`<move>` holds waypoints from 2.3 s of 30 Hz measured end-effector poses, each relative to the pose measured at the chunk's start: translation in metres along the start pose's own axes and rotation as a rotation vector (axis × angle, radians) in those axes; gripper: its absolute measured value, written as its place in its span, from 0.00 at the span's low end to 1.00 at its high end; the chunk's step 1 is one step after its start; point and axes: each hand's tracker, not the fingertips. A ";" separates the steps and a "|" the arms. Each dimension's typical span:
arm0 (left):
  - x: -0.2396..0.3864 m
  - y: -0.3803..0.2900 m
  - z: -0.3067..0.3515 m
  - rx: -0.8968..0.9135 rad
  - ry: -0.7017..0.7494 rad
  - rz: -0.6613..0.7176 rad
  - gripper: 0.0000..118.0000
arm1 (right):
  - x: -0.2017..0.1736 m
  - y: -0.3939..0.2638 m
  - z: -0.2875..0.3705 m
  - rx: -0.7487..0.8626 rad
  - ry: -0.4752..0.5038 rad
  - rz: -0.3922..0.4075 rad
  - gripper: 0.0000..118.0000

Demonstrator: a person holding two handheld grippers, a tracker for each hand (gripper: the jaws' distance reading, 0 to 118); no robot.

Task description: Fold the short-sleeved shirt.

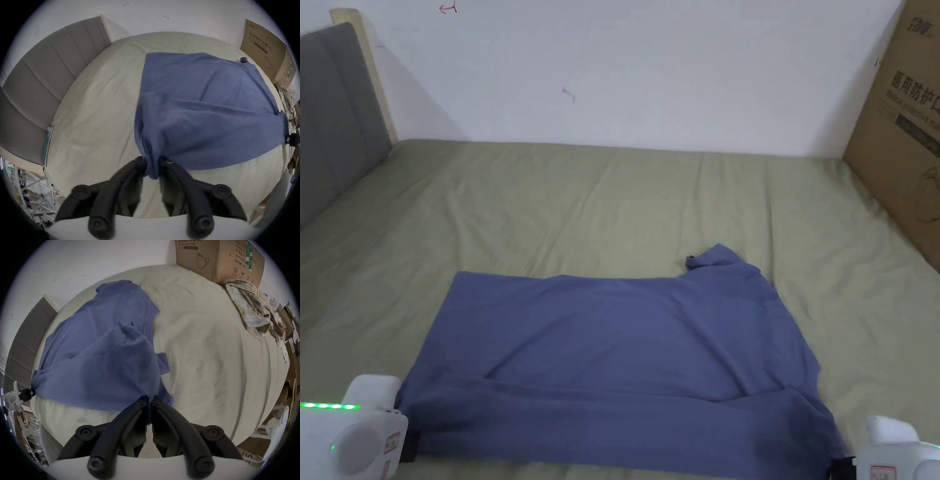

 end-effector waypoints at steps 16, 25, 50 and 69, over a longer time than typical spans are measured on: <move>0.019 0.068 0.046 0.144 -0.169 0.041 0.00 | -0.052 0.085 0.034 0.165 0.009 0.073 0.00; 0.041 0.112 0.013 0.112 -0.203 0.039 0.00 | -0.061 0.142 -0.013 0.102 0.090 0.061 0.00; 0.067 0.172 -0.068 0.036 -0.202 0.037 0.00 | -0.062 0.307 -0.149 0.007 -0.058 0.188 0.03; 0.016 0.278 -0.144 0.070 -0.146 0.152 0.88 | -0.061 0.302 -0.126 0.025 -0.014 0.154 0.03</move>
